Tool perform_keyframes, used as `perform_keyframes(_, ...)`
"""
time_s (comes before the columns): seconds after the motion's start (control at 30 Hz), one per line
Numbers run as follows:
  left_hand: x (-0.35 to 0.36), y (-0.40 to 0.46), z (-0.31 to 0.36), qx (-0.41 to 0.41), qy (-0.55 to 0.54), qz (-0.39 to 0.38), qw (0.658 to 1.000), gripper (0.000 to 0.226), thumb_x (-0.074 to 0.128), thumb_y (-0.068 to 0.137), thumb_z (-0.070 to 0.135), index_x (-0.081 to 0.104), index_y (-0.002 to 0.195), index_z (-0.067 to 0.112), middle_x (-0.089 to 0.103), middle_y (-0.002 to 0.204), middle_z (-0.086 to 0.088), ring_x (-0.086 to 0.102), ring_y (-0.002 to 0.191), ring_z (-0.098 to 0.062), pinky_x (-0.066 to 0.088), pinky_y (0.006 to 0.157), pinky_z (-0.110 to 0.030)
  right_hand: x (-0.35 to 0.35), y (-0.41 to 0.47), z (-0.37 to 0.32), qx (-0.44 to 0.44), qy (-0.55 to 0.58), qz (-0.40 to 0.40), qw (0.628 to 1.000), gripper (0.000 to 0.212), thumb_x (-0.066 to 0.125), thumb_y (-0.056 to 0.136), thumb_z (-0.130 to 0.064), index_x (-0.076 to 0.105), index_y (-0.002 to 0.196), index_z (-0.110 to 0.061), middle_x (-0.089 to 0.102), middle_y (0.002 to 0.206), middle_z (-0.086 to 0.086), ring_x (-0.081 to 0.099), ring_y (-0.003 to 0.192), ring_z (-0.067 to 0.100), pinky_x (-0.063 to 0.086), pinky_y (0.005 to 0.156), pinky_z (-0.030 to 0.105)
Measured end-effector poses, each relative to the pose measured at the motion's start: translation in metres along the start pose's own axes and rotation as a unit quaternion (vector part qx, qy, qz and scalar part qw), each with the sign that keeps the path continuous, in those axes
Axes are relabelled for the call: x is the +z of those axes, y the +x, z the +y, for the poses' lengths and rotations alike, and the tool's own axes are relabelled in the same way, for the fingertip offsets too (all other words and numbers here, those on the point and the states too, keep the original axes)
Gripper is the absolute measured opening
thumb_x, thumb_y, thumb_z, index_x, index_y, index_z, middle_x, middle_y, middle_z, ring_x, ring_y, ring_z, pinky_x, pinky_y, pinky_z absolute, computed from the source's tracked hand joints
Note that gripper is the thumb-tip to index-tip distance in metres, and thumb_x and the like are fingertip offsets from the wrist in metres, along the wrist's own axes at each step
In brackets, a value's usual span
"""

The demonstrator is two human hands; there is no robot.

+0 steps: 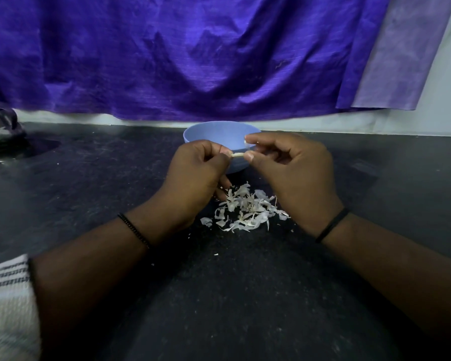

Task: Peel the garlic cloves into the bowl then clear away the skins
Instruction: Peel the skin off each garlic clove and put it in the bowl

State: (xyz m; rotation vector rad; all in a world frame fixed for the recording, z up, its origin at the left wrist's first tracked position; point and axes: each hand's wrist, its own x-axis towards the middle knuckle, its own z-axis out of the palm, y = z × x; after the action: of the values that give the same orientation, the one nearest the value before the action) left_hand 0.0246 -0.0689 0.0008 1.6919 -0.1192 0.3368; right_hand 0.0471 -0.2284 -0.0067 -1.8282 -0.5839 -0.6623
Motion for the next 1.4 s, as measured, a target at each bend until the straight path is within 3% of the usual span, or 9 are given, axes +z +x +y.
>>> perform_keyframes(0.1,-0.0024,0.0011,-0.001,0.025,0.042,0.008,0.999,0.013,0.055,0.098,0.008,0.064,0.089,0.006,0.058,0.065,-0.008,0.056,0.055,-0.018,0.051,0.048,-0.032,-0.0032,0.0003,-0.003,-0.088,-0.078,-0.017,0.993,0.025,0.079,0.082,-0.014,0.077,0.106,-0.019,0.071,0.087,-0.008,0.058,0.072,0.0,0.047,0.069,0.012)
perform_keyframes(0.23,-0.0012,-0.0007,-0.0015,0.046,0.082,-0.006,0.996,0.013,0.056,0.098,0.01,0.066,0.094,0.002,0.06,0.064,-0.006,0.057,0.052,-0.012,0.052,0.048,-0.031,-0.006,0.0007,-0.0032,-0.148,-0.138,-0.03,0.979,0.016,0.078,0.083,-0.016,0.079,0.099,-0.018,0.073,0.081,-0.005,0.061,0.07,0.007,0.054,0.065,0.032)
perform_keyframes(0.3,-0.001,-0.0013,-0.0015,0.052,0.092,-0.014,0.994,0.013,0.056,0.098,0.009,0.066,0.093,0.002,0.06,0.061,-0.004,0.057,0.049,-0.009,0.052,0.048,-0.03,-0.0075,0.0028,-0.0022,-0.156,-0.158,-0.04,0.974,0.012,0.078,0.084,-0.018,0.079,0.095,-0.018,0.071,0.078,-0.006,0.061,0.069,0.01,0.053,0.063,0.034)
perform_keyframes(0.4,-0.0001,-0.0011,-0.0015,0.049,0.088,-0.022,0.995,0.013,0.056,0.098,0.009,0.066,0.09,0.004,0.059,0.058,-0.005,0.056,0.048,-0.011,0.051,0.048,-0.03,-0.0089,0.0049,0.0008,-0.17,-0.187,-0.052,0.966,0.007,0.076,0.085,-0.021,0.077,0.091,-0.017,0.068,0.075,-0.006,0.057,0.067,0.008,0.05,0.062,0.031)
perform_keyframes(0.53,-0.0008,0.0007,-0.0028,0.041,0.066,-0.033,0.996,0.015,0.056,0.098,0.009,0.065,0.086,0.008,0.059,0.053,-0.005,0.054,0.051,-0.027,0.048,0.051,-0.034,-0.0073,0.0038,0.0025,-0.195,-0.213,-0.063,0.955,0.004,0.071,0.088,-0.019,0.071,0.089,-0.015,0.057,0.071,-0.01,0.046,0.066,0.005,0.039,0.061,0.02)
perform_keyframes(0.77,-0.0045,0.003,-0.004,0.013,0.027,-0.018,0.999,0.013,0.057,0.098,0.01,0.064,0.088,0.009,0.058,0.053,-0.002,0.054,0.057,-0.032,0.047,0.048,-0.034,-0.0083,0.004,-0.0005,-0.114,-0.078,-0.032,0.99,0.004,0.072,0.09,-0.014,0.072,0.093,-0.013,0.07,0.081,-0.006,0.063,0.073,0.006,0.053,0.068,0.023)
perform_keyframes(1.0,-0.0073,0.0,-0.0042,0.072,0.08,0.005,0.994,0.012,0.066,0.093,0.013,0.07,0.082,0.015,0.062,0.055,0.005,0.057,0.05,-0.011,0.046,0.046,-0.027,-0.0063,0.0059,-0.0035,0.053,0.115,-0.057,0.99,0.01,0.07,0.091,-0.009,0.071,0.097,-0.017,0.073,0.086,0.0,0.065,0.071,0.004,0.056,0.064,0.022)
perform_keyframes(1.23,-0.0054,-0.0028,-0.0021,0.12,0.068,0.004,0.99,0.014,0.067,0.092,0.016,0.075,0.086,0.026,0.072,0.072,0.002,0.059,0.054,-0.013,0.047,0.048,-0.021,-0.0039,0.0049,-0.0027,0.076,0.135,-0.083,0.984,0.012,0.067,0.091,-0.005,0.071,0.098,-0.013,0.074,0.088,-0.001,0.064,0.073,0.005,0.054,0.064,0.022)
perform_keyframes(1.4,-0.004,-0.0049,-0.0007,0.132,0.048,0.015,0.99,0.009,0.073,0.087,0.01,0.077,0.087,0.019,0.071,0.064,0.009,0.058,0.051,-0.009,0.044,0.048,-0.018,-0.0024,0.004,-0.0047,0.093,0.156,-0.073,0.981,0.015,0.068,0.09,-0.004,0.073,0.1,-0.014,0.075,0.086,0.0,0.064,0.07,0.006,0.055,0.062,0.022)
